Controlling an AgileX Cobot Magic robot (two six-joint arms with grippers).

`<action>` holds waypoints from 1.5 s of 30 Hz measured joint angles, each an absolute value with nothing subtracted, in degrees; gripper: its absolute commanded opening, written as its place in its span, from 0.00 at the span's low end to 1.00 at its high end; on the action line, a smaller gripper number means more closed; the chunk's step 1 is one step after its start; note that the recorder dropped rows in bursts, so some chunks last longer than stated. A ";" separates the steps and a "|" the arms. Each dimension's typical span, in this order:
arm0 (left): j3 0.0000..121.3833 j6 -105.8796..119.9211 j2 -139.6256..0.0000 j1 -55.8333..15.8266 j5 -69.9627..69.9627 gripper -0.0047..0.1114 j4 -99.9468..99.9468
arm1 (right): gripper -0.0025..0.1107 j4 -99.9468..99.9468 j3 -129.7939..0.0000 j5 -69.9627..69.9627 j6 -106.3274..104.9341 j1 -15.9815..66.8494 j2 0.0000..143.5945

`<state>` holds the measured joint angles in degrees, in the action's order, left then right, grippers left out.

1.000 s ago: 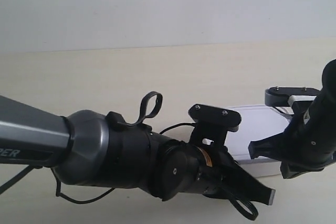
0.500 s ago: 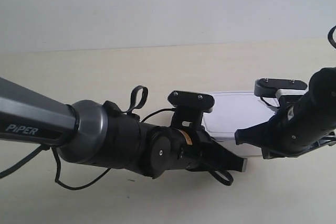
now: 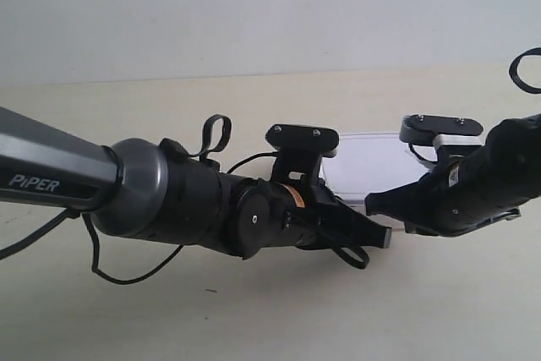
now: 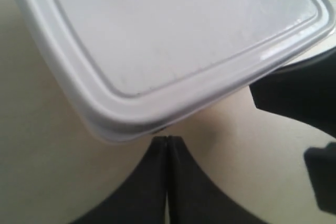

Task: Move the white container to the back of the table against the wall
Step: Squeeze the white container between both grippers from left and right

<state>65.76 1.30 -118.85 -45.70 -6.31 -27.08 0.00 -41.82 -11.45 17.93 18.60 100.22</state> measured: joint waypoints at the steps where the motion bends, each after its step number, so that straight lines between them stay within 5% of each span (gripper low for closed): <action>1: 65.76 1.30 -118.85 -45.57 -6.31 0.04 -27.00 | 0.02 0.00 -42.31 -11.45 17.93 18.60 100.35; 45: 77.84 4.45 -127.34 -37.74 -7.14 0.04 -21.87 | 0.02 0.56 -63.33 -10.66 18.03 18.60 113.65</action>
<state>77.84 4.45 -127.34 -37.74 -7.14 -21.87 0.56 -63.33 -10.66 18.03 18.60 113.65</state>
